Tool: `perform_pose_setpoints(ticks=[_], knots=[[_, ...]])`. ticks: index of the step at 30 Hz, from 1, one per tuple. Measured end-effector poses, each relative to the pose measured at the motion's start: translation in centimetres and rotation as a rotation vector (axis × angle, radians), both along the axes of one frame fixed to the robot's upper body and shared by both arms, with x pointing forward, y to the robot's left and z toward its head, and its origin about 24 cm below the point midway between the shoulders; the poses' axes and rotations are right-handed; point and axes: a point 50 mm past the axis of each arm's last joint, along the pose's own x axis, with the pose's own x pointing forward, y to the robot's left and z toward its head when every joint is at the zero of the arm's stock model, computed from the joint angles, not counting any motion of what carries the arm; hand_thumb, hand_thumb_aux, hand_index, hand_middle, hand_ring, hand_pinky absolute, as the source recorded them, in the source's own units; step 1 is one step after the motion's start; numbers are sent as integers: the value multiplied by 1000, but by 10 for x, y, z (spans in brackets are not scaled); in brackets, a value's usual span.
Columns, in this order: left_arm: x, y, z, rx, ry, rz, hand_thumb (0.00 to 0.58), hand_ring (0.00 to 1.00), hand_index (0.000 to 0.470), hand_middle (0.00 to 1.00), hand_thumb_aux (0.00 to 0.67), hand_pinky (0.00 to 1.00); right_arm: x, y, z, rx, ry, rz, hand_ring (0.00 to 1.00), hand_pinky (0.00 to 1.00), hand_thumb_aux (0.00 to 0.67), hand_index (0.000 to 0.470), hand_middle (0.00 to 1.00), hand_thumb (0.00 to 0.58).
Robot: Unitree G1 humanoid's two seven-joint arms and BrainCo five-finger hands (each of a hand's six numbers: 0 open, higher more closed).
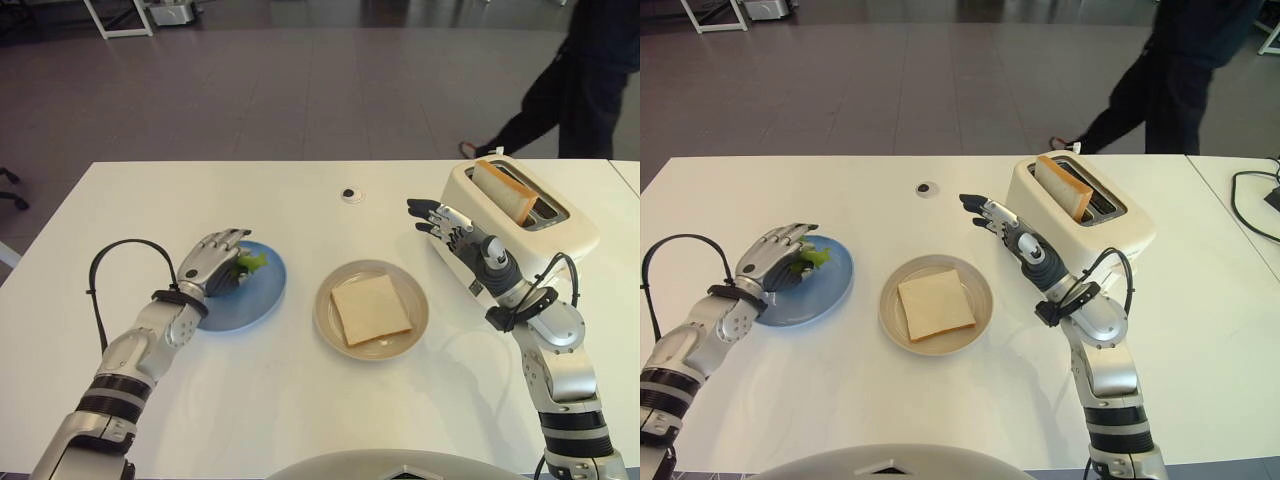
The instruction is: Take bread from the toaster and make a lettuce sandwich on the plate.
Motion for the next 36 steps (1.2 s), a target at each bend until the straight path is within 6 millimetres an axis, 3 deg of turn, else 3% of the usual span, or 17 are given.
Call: perform_pose_setpoints(ticks=[3, 7, 13, 16, 25, 36], knots=[[-8, -17, 23, -20, -97, -62, 580, 0, 470, 0, 670, 0, 0, 0, 0, -1, -3, -2, 0, 0, 0, 0, 0, 0], [-20, -73, 52, -110, -191, -246, 580, 0, 470, 0, 670, 0, 0, 1, 0, 0, -3, -1, 0, 0, 0, 0, 0, 0], [-30, -165, 44, -229, -149, -510, 580, 0, 470, 0, 670, 0, 3, 0, -2, 0, 4, -7, 0, 0, 0, 0, 0, 0], [-36, -190, 30, -217, -105, -578, 580, 0, 470, 0, 670, 0, 5, -1, -2, 0, 4, -10, 0, 0, 0, 0, 0, 0], [-46, -189, -19, -68, 40, -594, 580, 0, 470, 0, 670, 0, 6, 1, -1, 6, -2, -4, 0, 0, 0, 0, 0, 0], [-51, -185, -21, -16, 33, -606, 579, 0, 455, 0, 649, 0, 6, 1, -1, 7, -4, -3, 0, 0, 0, 0, 0, 0]])
